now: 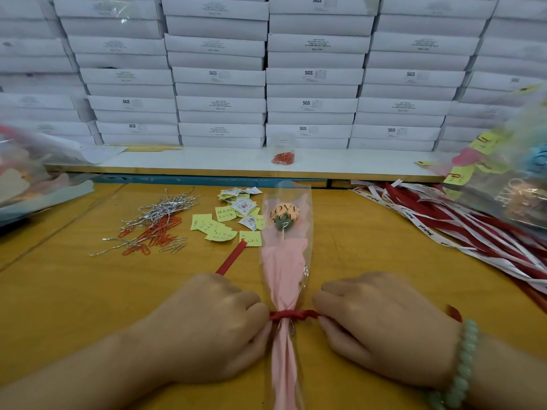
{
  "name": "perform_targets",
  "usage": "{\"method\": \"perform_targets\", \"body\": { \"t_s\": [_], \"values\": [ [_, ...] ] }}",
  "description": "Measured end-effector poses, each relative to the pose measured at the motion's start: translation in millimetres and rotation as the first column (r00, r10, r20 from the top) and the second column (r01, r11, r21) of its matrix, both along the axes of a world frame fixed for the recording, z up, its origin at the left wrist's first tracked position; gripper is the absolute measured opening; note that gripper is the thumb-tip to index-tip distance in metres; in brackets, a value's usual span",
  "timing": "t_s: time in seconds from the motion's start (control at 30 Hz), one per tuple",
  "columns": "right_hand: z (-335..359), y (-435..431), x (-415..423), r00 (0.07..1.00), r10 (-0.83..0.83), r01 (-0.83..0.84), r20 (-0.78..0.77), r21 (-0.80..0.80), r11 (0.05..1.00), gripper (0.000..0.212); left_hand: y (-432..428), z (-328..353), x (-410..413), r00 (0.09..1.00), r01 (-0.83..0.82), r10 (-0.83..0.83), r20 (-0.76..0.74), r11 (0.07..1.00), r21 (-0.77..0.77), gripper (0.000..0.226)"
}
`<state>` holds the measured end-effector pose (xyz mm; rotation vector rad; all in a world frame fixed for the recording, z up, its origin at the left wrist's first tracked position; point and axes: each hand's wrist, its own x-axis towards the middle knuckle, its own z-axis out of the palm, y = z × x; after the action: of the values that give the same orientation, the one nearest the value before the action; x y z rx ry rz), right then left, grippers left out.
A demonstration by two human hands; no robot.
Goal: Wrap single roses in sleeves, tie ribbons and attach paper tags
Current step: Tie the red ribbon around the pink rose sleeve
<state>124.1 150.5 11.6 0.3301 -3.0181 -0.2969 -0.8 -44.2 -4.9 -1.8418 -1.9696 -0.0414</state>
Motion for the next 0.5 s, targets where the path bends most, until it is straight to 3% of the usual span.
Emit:
{"method": "perform_targets", "body": {
  "t_s": [0.37,0.5],
  "values": [
    [-11,7,-2,0.987,-0.153,0.15,-0.053,-0.062,0.987,0.038,-3,1,1,0.993,-0.027,0.034,0.116,0.997,-0.065,0.026],
    [-13,7,-3,0.985,-0.162,0.146,-0.057,-0.212,0.966,0.031,-3,-2,5,0.928,-0.071,0.036,0.371,0.994,0.081,0.026]
  ]
}}
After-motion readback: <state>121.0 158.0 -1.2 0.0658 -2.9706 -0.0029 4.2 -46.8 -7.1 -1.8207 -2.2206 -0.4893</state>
